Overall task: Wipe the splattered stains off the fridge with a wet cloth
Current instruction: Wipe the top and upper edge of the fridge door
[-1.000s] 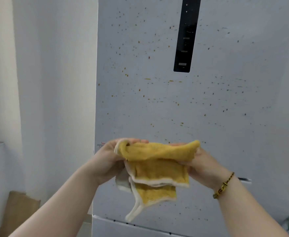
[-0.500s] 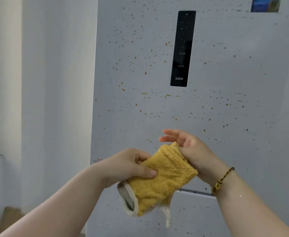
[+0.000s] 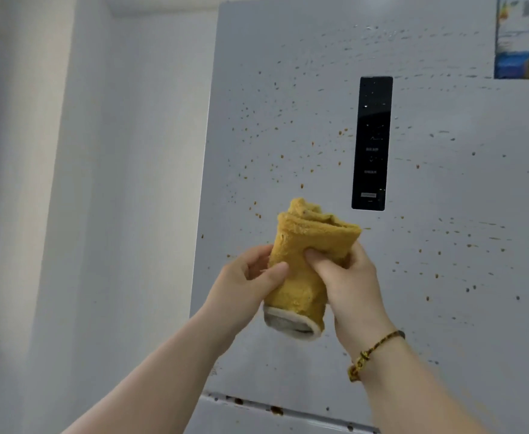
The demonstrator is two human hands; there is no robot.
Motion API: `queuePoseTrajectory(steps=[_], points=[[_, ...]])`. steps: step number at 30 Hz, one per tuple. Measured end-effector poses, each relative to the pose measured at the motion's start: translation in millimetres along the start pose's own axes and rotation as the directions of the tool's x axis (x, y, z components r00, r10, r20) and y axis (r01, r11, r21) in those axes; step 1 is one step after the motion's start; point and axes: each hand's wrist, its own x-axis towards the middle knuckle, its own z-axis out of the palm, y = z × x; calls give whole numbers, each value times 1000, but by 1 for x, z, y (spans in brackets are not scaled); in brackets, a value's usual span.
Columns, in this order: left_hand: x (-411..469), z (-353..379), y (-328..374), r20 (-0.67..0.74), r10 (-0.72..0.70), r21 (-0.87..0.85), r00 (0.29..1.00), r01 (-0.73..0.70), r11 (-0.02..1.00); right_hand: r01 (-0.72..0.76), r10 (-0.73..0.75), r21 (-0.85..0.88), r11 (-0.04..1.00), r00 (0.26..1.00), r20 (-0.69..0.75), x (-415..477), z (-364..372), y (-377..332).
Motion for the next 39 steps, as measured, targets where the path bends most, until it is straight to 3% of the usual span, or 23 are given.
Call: queuePoseTrajectory(steps=[4,8,12,15,18,20,22,26,28,31,34,36,38,39], points=[[43,-44,7,-240,187,278,953,-117,953,328,-354,-294,898,934,-40,51,20,-29],[94,-82,12,-293,337,532,894,-140,835,528,-640,-612,588,767,46,109,37,-53],[137,-100,11,-264,341,557,902,-146,818,486,-686,-772,410,722,91,153,57,-71],[160,-105,9,-254,308,513,917,-142,846,287,-652,-945,155,748,120,175,66,-80],[172,-101,9,-248,308,451,919,-172,876,117,-654,-993,-16,750,99,180,72,-89],[173,-95,10,-241,333,440,912,-202,875,133,-675,-984,-120,716,179,179,80,-89],[173,-90,9,-243,344,427,907,-219,878,207,-693,-969,-138,678,244,178,87,-85],[174,-83,4,-276,358,376,892,-243,894,296,-722,-952,-78,642,259,175,90,-56],[175,-82,3,-301,363,360,882,-248,899,318,-754,-934,-164,570,326,177,85,-32],[176,-81,2,-339,362,351,868,-241,905,300,-666,-888,-350,587,461,182,72,-11],[174,-78,2,-353,356,393,865,-208,896,396,-611,-802,-446,520,597,194,63,-25],[174,-76,-1,-359,375,458,855,-189,869,394,-568,-771,-500,522,636,210,60,-50],[175,-76,-1,-363,379,482,851,-176,858,384,-581,-799,-462,549,600,226,61,-79],[174,-76,-1,-362,372,478,855,-172,861,357,-593,-842,-404,599,538,231,64,-91]])
